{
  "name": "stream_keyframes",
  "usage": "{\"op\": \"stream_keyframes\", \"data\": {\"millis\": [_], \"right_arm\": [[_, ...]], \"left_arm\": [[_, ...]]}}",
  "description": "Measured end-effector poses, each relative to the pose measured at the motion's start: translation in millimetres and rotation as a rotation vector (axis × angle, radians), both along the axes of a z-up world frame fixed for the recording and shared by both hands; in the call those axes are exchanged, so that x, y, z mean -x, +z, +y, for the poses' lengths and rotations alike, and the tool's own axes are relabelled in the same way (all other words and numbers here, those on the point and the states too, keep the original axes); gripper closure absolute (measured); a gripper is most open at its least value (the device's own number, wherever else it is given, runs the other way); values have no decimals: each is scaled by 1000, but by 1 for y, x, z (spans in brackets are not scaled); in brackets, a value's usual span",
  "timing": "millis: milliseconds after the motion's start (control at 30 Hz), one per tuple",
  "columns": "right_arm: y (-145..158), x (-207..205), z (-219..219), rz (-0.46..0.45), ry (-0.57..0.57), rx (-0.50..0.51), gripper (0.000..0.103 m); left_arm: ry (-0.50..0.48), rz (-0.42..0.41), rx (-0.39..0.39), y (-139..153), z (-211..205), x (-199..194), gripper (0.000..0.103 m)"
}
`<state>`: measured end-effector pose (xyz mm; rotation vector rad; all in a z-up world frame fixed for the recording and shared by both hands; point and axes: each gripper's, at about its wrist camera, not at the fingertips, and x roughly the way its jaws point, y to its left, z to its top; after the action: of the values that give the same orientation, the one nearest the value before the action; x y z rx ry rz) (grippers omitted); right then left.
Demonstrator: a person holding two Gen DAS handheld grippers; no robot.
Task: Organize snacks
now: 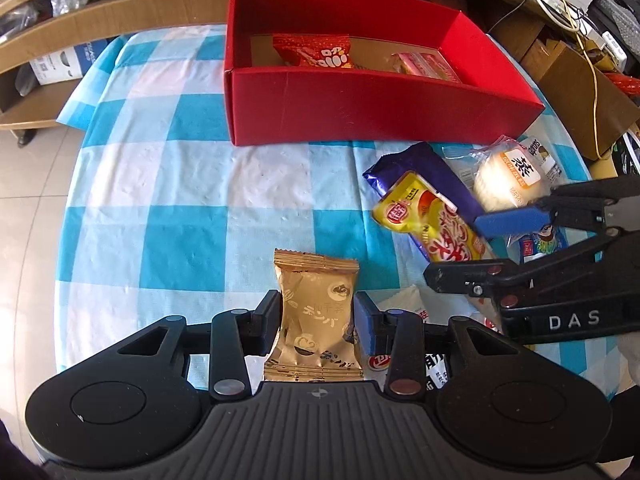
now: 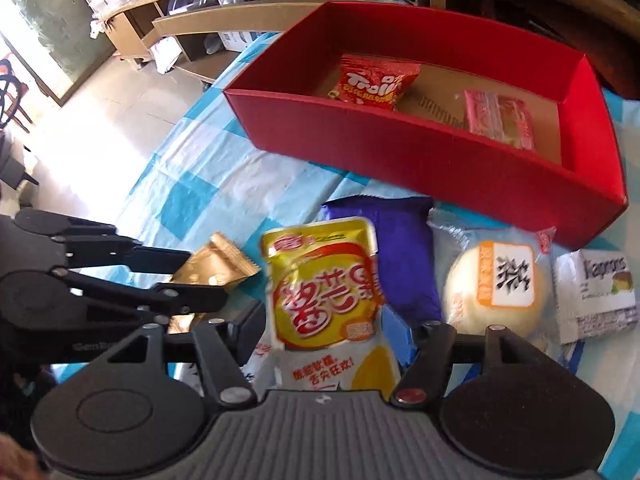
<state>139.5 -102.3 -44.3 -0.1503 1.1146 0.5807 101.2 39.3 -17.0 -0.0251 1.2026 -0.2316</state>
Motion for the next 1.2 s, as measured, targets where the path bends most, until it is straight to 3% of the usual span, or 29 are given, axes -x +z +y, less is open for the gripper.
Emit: {"op": "stream_keyframes", "data": {"millis": [167,267,367,533,667,733,867,933,967,1000,1033,1200], "right_arm": [[-12,5,10,-21,55,68,15],[-11,7,11,-47,62,100,26],[-2,8,3,-31,30,55,42],[3,12,-4,-28,10,21,50],[19,13,-12,-44,-11,-28,66],[19,11,-14,-33,-20,-43,67],[12,11,-13,-1,10,-54,56],[11,13,-10,-14,38,-21,45],[9,14,-7,-24,54,2,27],[6,14,-6,-32,64,13,22],[3,14,-5,-30,74,19,21],[-12,10,1,-13,116,44,10]], "left_arm": [[-9,5,1,0,0,0,55],[-11,10,-1,-1,-1,0,55],[-9,11,3,-1,-1,1,55],[-4,-7,21,5,-2,1,59],[1,-23,54,12,-2,-2,59],[-5,-22,50,12,-5,-3,59],[-25,1,28,4,-10,-2,57],[-41,-5,15,4,-11,0,52],[-47,-6,13,4,-11,0,49],[-52,-5,8,3,-12,1,45],[-50,-5,-13,1,-13,1,40],[-46,13,-30,-5,-8,1,39]]}}
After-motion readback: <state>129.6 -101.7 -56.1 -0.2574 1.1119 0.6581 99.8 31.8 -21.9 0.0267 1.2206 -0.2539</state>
